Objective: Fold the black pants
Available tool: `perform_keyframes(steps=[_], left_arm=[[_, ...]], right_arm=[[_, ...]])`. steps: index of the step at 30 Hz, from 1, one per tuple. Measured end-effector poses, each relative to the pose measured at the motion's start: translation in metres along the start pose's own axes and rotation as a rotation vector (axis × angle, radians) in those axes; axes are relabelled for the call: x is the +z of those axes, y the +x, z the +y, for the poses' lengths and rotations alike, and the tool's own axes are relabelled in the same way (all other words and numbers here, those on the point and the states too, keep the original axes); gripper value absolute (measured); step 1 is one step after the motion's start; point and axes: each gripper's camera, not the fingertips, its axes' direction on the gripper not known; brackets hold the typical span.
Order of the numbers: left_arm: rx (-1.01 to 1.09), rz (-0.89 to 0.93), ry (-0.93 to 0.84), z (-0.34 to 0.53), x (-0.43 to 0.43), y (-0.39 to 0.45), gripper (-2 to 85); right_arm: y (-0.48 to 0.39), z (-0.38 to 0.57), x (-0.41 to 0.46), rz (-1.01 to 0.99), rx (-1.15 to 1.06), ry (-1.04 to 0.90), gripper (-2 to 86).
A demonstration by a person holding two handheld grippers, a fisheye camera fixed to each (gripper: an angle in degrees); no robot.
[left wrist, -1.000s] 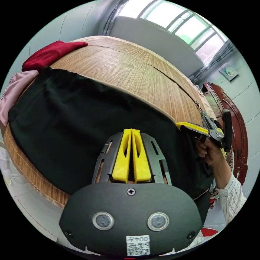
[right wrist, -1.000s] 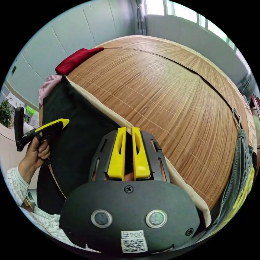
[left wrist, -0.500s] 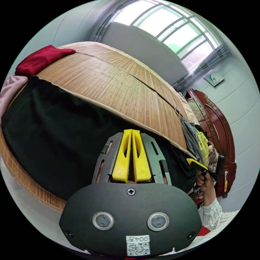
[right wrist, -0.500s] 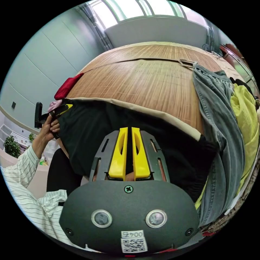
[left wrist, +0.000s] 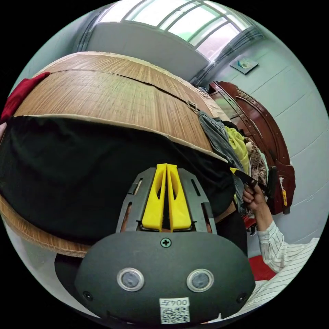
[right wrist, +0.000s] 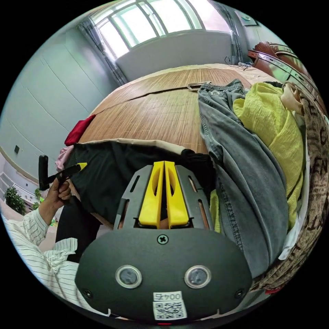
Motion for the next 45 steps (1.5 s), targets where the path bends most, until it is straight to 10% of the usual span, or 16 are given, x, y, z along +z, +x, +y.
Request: perform_keyframes(steps=[27, 45], left_arm=[[-0.117, 0.007, -0.077, 0.071, 0.005, -0.03, 0.5], [-0.422, -0.078, 0.185, 0.143, -0.091, -0.162, 0.2]], right_arm=[[0.031, 0.098, -0.019, -0.119, 0.194, -0.147, 1.4], [-0.154, 0.072, 0.0, -0.334, -0.08, -0.145, 1.7]])
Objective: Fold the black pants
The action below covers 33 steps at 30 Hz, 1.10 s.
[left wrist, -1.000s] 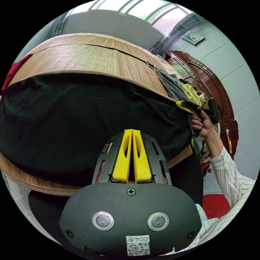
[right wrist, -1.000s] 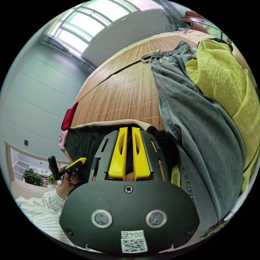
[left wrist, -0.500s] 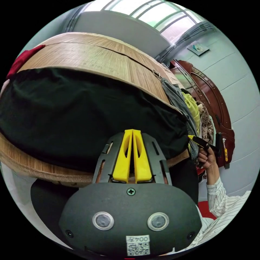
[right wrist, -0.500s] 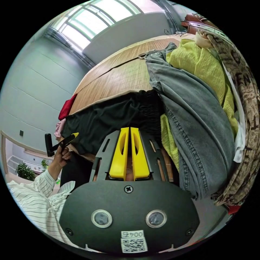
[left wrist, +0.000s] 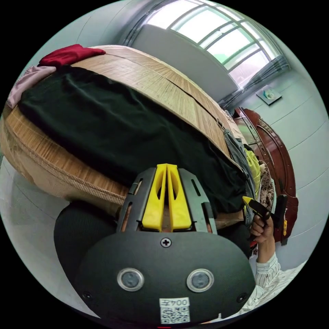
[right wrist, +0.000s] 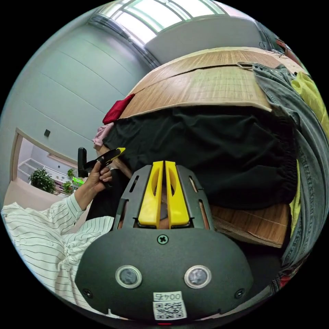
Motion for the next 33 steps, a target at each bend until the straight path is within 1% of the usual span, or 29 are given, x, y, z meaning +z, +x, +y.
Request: perform_keyframes(steps=[2, 4, 5, 7, 8, 10, 12, 14, 16, 17, 19, 20, 22, 23, 25, 28, 31, 33], left_arm=[[-0.033, -0.015, 0.037, -0.005, -0.007, -0.017, 0.2], [-0.012, -0.085, 0.061, -0.013, -0.015, -0.031, 0.2], [-0.005, -0.096, 0.057, -0.015, -0.016, -0.035, 0.3], [-0.007, -0.151, -0.008, -0.023, -0.015, -0.053, 0.4], [-0.002, -0.142, -0.009, -0.024, -0.017, -0.057, 0.5], [0.024, -0.145, -0.032, -0.028, -0.025, -0.07, 0.6], [0.027, -0.134, -0.03, -0.03, -0.032, -0.08, 0.7], [0.01, -0.082, 0.024, -0.034, -0.049, -0.093, 0.8], [-0.021, -0.046, 0.181, -0.044, -0.092, -0.119, 1.0], [-0.034, -0.037, 0.221, -0.048, -0.103, -0.129, 1.1], [-0.137, -0.023, 0.328, -0.069, -0.145, -0.188, 1.6], [-0.161, -0.018, 0.343, -0.075, -0.154, -0.206, 1.7], [-0.281, 0.005, 0.399, -0.094, -0.185, -0.279, 2.8], [-0.314, 0.021, 0.413, -0.098, -0.192, -0.298, 3.2], [-0.437, 0.071, 0.465, -0.11, -0.213, -0.363, 5.0], [-0.501, 0.069, 0.503, -0.128, -0.23, -0.416, 7.1], [-0.552, 0.069, 0.479, -0.146, -0.233, -0.454, 8.2], [-0.606, 0.114, 0.489, -0.151, -0.232, -0.477, 8.7]], right_arm=[[-0.036, -0.019, 0.033, -0.007, -0.054, -0.058, 2.9], [-0.056, -0.032, 0.054, 0.021, -0.073, -0.088, 3.6], [-0.068, -0.04, 0.066, 0.047, -0.087, -0.117, 4.2], [-0.081, -0.048, 0.083, 0.105, -0.103, -0.181, 5.0], [-0.09, -0.05, 0.093, 0.151, -0.124, -0.223, 5.4], [-0.104, -0.05, 0.097, 0.206, -0.169, -0.203, 5.3], [-0.113, -0.053, 0.099, 0.22, -0.183, -0.197, 5.3], [-0.122, -0.062, 0.098, 0.196, -0.173, -0.184, 5.3], [-0.128, -0.069, 0.092, 0.165, -0.155, -0.151, 5.2], [-0.132, -0.071, 0.086, 0.142, -0.146, -0.114, 5.0], [-0.139, -0.075, 0.078, 0.107, -0.128, -0.081, 4.4], [-0.143, -0.077, 0.075, 0.091, -0.117, -0.062, 4.2], [-0.149, -0.082, 0.071, 0.059, -0.101, -0.043, 4.0], [-0.154, -0.086, 0.07, 0.032, -0.095, -0.029, 3.9], [-0.163, -0.096, 0.071, 0.002, -0.094, -0.022, 3.7], [-0.18, -0.114, 0.078, 0.001, -0.096, -0.037, 2.8], [-0.197, -0.134, 0.086, -0.014, -0.095, -0.046, 1.3], [-0.207, -0.147, 0.09, -0.019, -0.098, -0.048, 0.7]])
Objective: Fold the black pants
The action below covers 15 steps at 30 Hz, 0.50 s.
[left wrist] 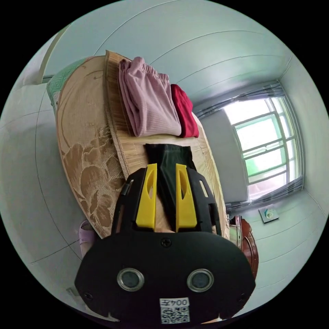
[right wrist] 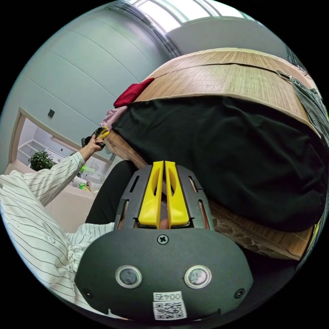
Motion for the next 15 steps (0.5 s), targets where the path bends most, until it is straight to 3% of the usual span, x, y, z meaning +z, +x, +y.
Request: perform_keyframes(steps=[4, 15], left_arm=[[-0.099, 0.1, -0.026, -0.026, 0.009, -0.031, 9.4], [0.021, 0.038, -0.141, -0.09, 0.026, -0.03, 10.8]], right_arm=[[-0.02, -0.036, 0.008, -0.01, -0.004, 0.0, -0.1], [-0.08, -0.186, 0.037, -0.133, -0.161, 0.022, 4.9]])
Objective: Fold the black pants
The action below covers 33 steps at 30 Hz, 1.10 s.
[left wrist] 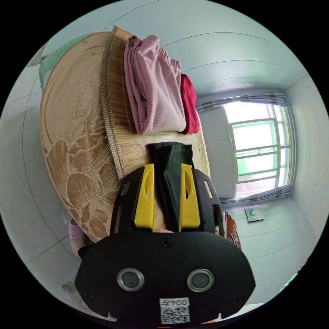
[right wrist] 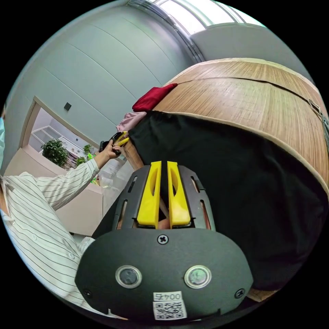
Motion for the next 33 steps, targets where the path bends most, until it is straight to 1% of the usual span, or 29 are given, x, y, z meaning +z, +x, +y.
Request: perform_keyframes(steps=[2, 6, 8, 11, 14, 17, 21, 25, 27, 30, 33], left_arm=[[0.018, -0.03, -0.025, -0.009, 0.002, 0.003, 11.0], [0.061, -0.084, -0.068, -0.028, 0.0, 0.01, 11.7], [0.078, -0.088, -0.09, -0.035, 0.001, 0.01, 11.8], [0.084, -0.089, -0.101, -0.044, 0.004, 0.008, 11.7], [0.093, -0.06, -0.106, -0.05, 0.009, 0.006, 11.3], [0.104, -0.024, -0.1, -0.054, 0.013, 0.006, 11.1], [0.126, 0.009, -0.098, -0.056, 0.02, 0.009, 10.7], [0.117, 0.048, -0.085, -0.052, 0.024, 0.009, 9.7], [0.122, 0.045, -0.077, -0.048, 0.026, 0.011, 8.9], [0.132, 0.049, -0.082, -0.043, 0.031, 0.018, 7.8], [0.162, 0.014, -0.096, -0.034, 0.035, 0.03, 6.8]], right_arm=[[-0.006, -0.061, 0.019, -0.019, -0.071, -0.002, 6.4], [-0.014, -0.162, 0.062, -0.021, -0.136, -0.045, 7.2], [-0.022, -0.228, 0.098, -0.029, -0.179, -0.096, 7.7], [-0.032, -0.302, 0.149, -0.031, -0.25, -0.196, 8.7], [-0.038, -0.362, 0.199, -0.047, -0.267, -0.286, 10.1], [-0.042, -0.407, 0.24, -0.055, -0.236, -0.327, 11.1], [-0.05, -0.445, 0.276, -0.096, -0.205, -0.317, 11.6], [-0.065, -0.472, 0.316, -0.04, -0.24, -0.372, 12.4], [-0.07, -0.48, 0.33, -0.043, -0.245, -0.401, 12.4], [-0.079, -0.491, 0.344, -0.036, -0.25, -0.419, 11.4], [-0.088, -0.497, 0.352, -0.005, -0.276, -0.469, 7.4]])
